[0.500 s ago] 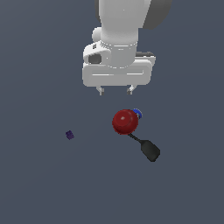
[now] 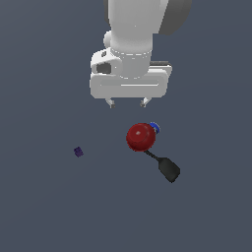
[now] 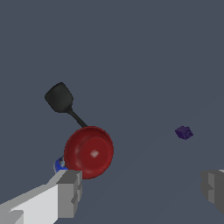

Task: Pick up a designated object from a clutter of objects.

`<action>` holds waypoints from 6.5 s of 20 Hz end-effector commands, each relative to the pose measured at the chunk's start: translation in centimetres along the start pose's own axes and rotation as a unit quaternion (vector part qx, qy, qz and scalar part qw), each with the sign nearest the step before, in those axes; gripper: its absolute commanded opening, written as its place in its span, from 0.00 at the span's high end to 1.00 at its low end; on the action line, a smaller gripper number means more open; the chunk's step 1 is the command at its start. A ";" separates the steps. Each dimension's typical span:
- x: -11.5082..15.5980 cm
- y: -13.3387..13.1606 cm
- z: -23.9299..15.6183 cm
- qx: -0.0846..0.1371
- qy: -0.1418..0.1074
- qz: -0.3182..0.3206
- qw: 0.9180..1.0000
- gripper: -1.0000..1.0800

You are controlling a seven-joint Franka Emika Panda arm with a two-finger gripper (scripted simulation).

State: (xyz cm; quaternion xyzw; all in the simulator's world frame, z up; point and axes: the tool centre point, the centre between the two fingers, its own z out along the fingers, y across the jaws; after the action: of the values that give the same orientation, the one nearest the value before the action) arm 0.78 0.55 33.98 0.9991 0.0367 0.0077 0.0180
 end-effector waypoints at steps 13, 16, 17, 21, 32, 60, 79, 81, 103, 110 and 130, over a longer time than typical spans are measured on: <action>1.2 -1.0 3.4 -0.007 -0.003 -0.047 0.999 0.04; 1.8 -1.8 5.6 -0.009 -0.004 -0.077 0.997 0.04; 2.0 -2.1 6.4 -0.009 -0.004 -0.089 0.996 0.04; 2.7 -3.7 10.5 -0.010 -0.006 -0.147 0.989 0.04; 2.7 -9.4 22.3 0.006 -0.004 -0.312 0.950 0.04; 1.7 -12.2 31.4 0.020 0.000 -0.373 0.928 0.04; 1.5 -12.0 31.1 0.019 0.002 -0.374 0.927 1.00; 1.3 -11.7 30.7 0.019 0.002 -0.374 0.927 1.00; -5.5 -2.5 18.4 0.019 0.001 -0.374 0.927 1.00; -8.1 1.1 13.3 0.020 0.002 -0.374 0.927 1.00; -14.5 10.9 0.0 0.021 0.001 -0.373 0.928 1.00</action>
State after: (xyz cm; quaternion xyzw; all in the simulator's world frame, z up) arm -12.64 -10.84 33.42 0.9136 0.4066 0.0009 -0.0014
